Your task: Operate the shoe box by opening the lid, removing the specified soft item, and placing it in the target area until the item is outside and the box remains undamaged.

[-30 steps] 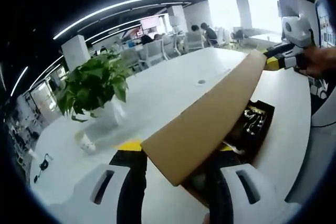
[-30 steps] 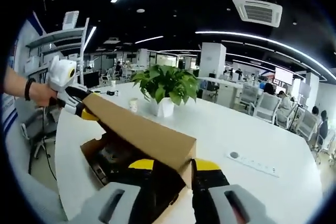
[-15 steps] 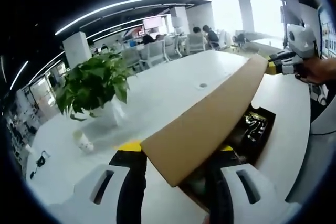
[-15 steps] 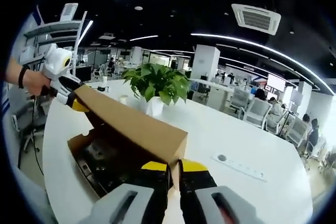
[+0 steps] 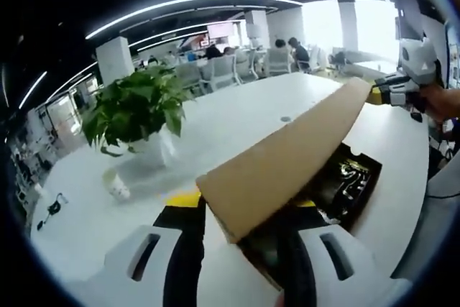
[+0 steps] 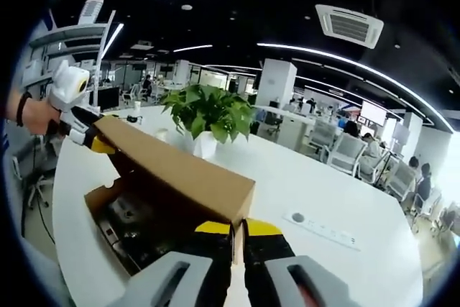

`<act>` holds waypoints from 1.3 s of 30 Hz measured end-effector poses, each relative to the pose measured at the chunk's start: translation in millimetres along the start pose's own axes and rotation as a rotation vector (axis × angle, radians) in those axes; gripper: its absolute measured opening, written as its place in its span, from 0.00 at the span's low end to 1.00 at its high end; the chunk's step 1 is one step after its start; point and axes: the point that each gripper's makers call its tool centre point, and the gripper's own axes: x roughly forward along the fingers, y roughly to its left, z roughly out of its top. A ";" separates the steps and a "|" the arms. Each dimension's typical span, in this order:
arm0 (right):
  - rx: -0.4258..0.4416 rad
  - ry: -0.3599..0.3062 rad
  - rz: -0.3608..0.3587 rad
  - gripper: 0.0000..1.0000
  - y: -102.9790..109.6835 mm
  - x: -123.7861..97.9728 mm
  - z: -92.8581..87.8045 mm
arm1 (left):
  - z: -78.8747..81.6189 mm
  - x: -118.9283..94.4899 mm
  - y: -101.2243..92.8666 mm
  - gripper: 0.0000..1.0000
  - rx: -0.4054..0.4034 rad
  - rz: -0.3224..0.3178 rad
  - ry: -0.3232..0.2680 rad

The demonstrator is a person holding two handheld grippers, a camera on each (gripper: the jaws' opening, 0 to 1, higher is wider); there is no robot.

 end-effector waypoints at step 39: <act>0.073 0.030 -0.023 0.00 -1.3 -1.7 4.6 | 0.0 11.7 37.9 0.04 -0.178 0.120 -0.043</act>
